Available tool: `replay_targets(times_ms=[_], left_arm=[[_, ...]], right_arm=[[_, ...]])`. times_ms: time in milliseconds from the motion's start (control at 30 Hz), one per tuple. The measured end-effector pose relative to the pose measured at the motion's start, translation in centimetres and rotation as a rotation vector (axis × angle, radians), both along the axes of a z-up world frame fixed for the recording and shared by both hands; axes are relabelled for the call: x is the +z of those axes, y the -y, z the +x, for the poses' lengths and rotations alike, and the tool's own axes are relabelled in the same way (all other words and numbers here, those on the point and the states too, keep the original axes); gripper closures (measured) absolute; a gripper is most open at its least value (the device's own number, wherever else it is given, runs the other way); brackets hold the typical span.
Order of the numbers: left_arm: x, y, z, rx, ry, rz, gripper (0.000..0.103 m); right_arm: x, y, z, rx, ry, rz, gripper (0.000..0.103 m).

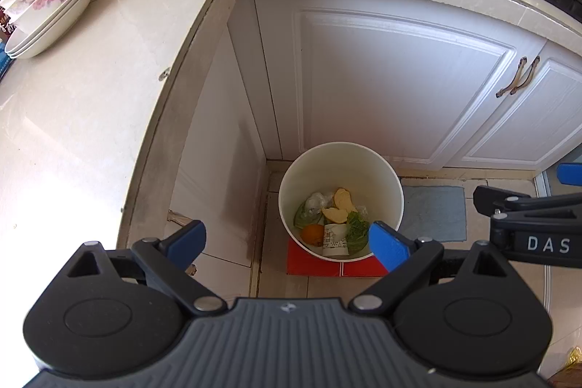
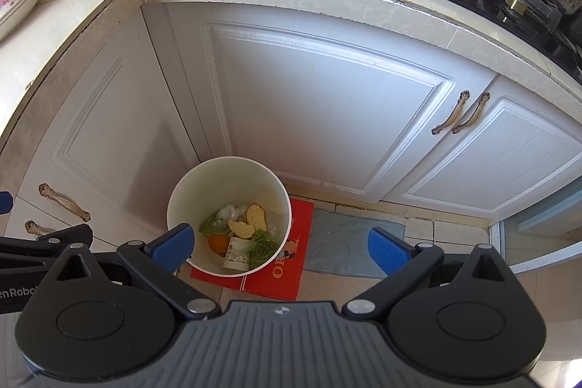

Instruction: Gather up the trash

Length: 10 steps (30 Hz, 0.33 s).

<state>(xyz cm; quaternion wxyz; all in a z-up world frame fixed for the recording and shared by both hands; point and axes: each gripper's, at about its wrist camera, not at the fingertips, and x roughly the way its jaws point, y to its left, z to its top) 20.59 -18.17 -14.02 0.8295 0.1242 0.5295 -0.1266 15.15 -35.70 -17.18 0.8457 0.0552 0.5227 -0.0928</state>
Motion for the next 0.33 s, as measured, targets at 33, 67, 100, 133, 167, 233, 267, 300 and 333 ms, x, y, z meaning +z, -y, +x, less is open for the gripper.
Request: replay_targets(times_ms=[33,67,100,133,167,233,267,300,333], left_arm=[[-0.02,0.02,0.00,0.000,0.000,0.000,0.007],[-0.04,0.03,-0.02,-0.001,0.000,0.000,0.007],[-0.03,0.03,-0.02,0.000,0.000,0.001,0.007],[-0.05,0.05,-0.02,0.000,0.001,0.001,0.007],[-0.06,0.06,-0.05,-0.001,0.000,0.001,0.007],[-0.06,0.08,-0.09,-0.003,0.001,0.001,0.007],[-0.02,0.10,-0.16,-0.004,0.003,0.001,0.007],[-0.01,0.11,-0.16,-0.005,0.003,0.001,0.007],[-0.01,0.09,-0.17,-0.005,0.003,0.000,0.007]], right_arm=[[0.01,0.01,-0.03,0.000,0.000,0.001,0.000],[0.02,0.00,-0.04,-0.001,0.000,-0.001,0.000],[0.04,0.02,-0.05,-0.001,0.000,-0.001,0.000],[0.04,0.03,-0.06,-0.001,0.000,0.000,0.000],[0.04,0.01,-0.08,-0.002,0.000,-0.001,0.000],[0.07,0.03,-0.10,-0.002,0.000,0.000,0.000],[0.11,0.04,-0.12,-0.002,0.001,-0.001,0.000],[0.15,0.03,-0.18,-0.002,0.002,-0.002,0.000],[0.22,0.07,-0.18,-0.001,0.003,-0.003,0.000]])
